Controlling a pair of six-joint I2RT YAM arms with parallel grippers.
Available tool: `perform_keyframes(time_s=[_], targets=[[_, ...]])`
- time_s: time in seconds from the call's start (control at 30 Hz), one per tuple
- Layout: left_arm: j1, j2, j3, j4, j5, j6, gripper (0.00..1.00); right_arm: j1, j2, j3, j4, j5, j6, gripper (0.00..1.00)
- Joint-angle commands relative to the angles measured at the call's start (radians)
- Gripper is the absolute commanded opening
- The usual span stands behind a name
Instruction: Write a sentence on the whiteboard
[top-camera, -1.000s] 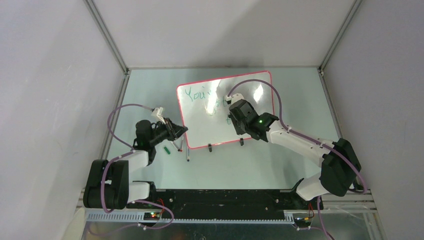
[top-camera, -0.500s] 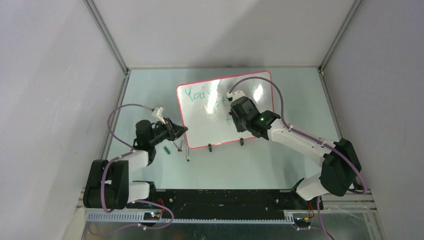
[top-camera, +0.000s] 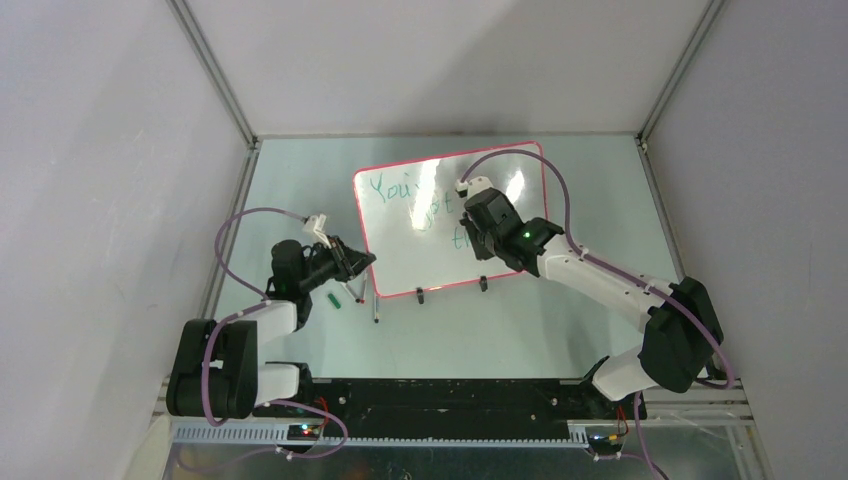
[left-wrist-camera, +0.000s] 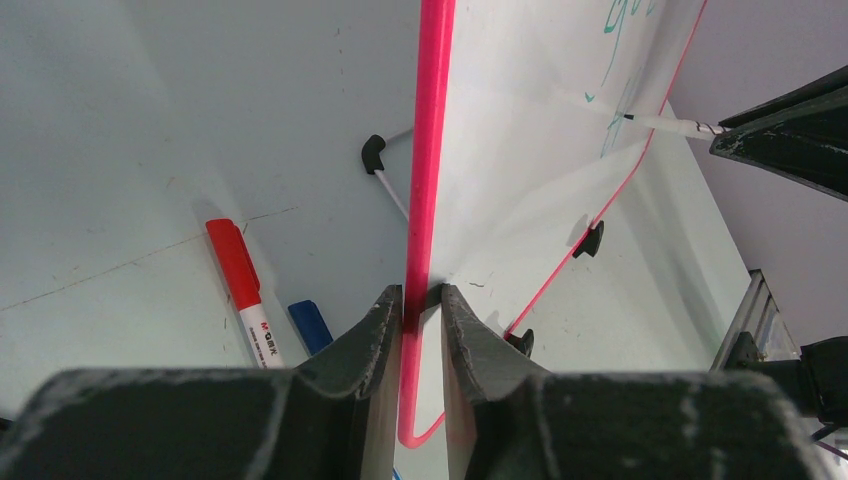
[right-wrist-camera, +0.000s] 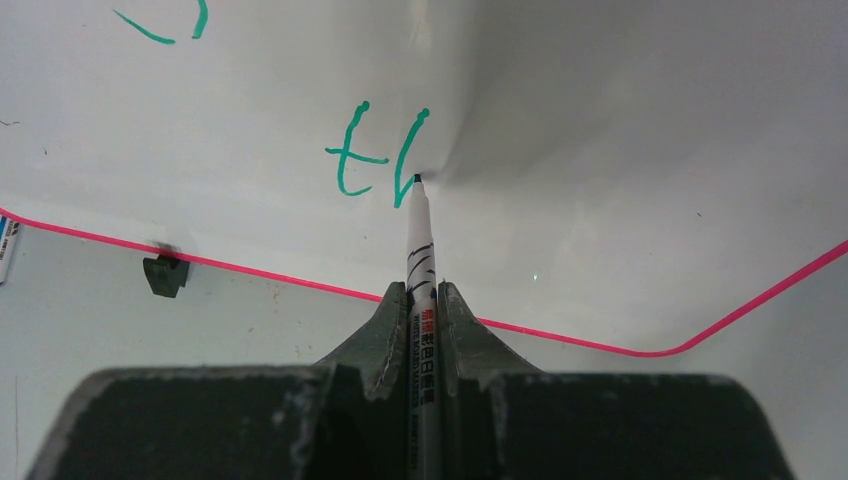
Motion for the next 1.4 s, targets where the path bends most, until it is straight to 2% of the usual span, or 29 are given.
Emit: perform_keyframes(time_s=[0.0, 0.93, 1.37], targets=[[0.001, -0.017, 0.011, -0.003, -0.043, 0.015, 0.23, -0.018, 0.007, 0.044, 0.031, 0.032, -0.010, 0.00], [0.002, -0.016, 0.013, -0.004, -0.041, 0.013, 0.23, 0.016, -0.009, -0.036, -0.027, 0.036, 0.036, 0.00], [0.001, -0.016, 0.013, -0.003, -0.040, 0.014, 0.23, -0.016, -0.101, -0.023, 0.040, 0.007, 0.001, 0.00]])
